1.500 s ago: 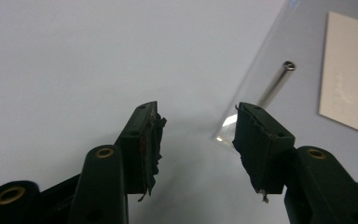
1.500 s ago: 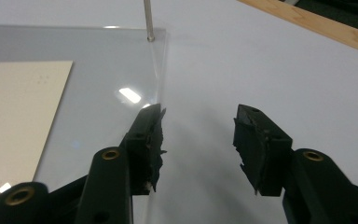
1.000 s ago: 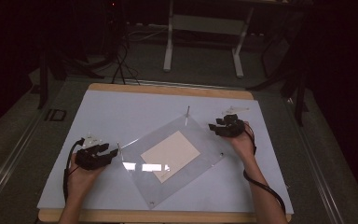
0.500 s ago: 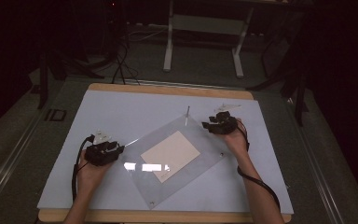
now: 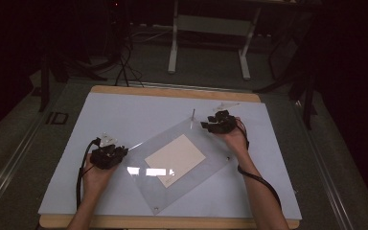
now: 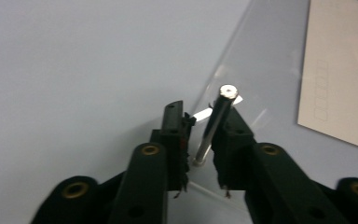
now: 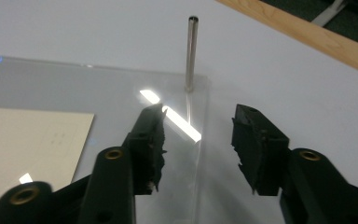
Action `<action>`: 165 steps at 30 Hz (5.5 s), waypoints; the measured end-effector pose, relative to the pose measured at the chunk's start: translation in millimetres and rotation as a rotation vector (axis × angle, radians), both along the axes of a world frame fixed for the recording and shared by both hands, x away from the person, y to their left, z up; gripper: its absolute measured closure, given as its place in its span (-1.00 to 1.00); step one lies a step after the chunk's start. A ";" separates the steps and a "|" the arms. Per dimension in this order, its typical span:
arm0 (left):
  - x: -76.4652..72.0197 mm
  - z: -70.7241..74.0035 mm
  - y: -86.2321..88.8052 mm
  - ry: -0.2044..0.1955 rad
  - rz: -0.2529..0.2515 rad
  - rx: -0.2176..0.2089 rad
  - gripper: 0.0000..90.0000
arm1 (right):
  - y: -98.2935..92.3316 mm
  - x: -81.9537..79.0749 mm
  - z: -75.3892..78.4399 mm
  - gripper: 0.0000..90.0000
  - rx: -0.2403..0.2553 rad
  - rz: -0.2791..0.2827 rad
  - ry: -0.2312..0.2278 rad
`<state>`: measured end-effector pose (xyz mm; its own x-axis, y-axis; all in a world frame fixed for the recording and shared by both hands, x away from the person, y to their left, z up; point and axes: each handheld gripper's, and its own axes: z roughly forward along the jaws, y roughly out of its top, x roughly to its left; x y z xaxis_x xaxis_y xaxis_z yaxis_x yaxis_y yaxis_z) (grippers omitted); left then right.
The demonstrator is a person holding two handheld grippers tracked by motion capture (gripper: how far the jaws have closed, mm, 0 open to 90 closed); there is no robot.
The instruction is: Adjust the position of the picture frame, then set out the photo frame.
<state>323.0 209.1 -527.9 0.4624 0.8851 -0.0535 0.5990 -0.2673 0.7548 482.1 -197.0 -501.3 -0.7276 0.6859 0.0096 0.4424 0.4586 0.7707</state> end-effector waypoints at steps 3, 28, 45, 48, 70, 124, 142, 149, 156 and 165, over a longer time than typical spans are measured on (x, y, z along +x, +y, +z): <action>-0.6 0.4 -2.4 -0.008 -0.001 0.019 0.86 | 3.2 6.4 -1.6 0.25 0.012 0.004 0.003; -1.1 -0.8 -2.0 -0.010 0.007 0.005 0.88 | 56.8 48.7 -25.8 0.87 0.005 -0.033 0.022; 30.9 24.4 8.4 -0.026 0.027 -0.114 0.82 | 27.8 37.3 7.8 0.82 0.107 -0.117 0.120; 50.6 32.5 8.5 -0.016 0.017 -0.119 0.82 | 14.1 26.2 13.5 0.81 0.116 -0.137 0.130; 129.5 11.7 -13.4 0.136 0.044 -0.090 0.83 | -26.3 -0.5 -12.0 0.78 0.158 -0.229 0.195; 95.5 8.5 6.6 -0.042 0.049 -0.248 0.10 | -36.8 -16.7 -5.7 0.77 0.151 -0.199 0.068; 93.8 7.6 1.3 -0.092 0.009 -0.173 0.34 | -36.4 -19.3 -5.3 0.84 0.125 -0.187 0.040; 99.1 9.1 -6.2 -0.128 0.020 -0.180 0.66 | -37.7 -18.4 -6.2 0.83 0.136 -0.185 0.049; 101.8 7.4 -7.7 -0.119 0.023 -0.162 0.84 | -37.8 -18.2 -7.2 0.83 0.138 -0.186 0.049; 104.5 7.5 -6.7 -0.098 0.035 -0.186 0.85 | -40.8 -15.4 -9.4 0.81 0.180 -0.193 0.088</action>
<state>427.5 202.4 -520.4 0.4426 0.8797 -0.1741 0.5268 -0.0979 0.8443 466.7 -237.8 -510.7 -0.5746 0.7934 0.2011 0.5773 0.2187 0.7867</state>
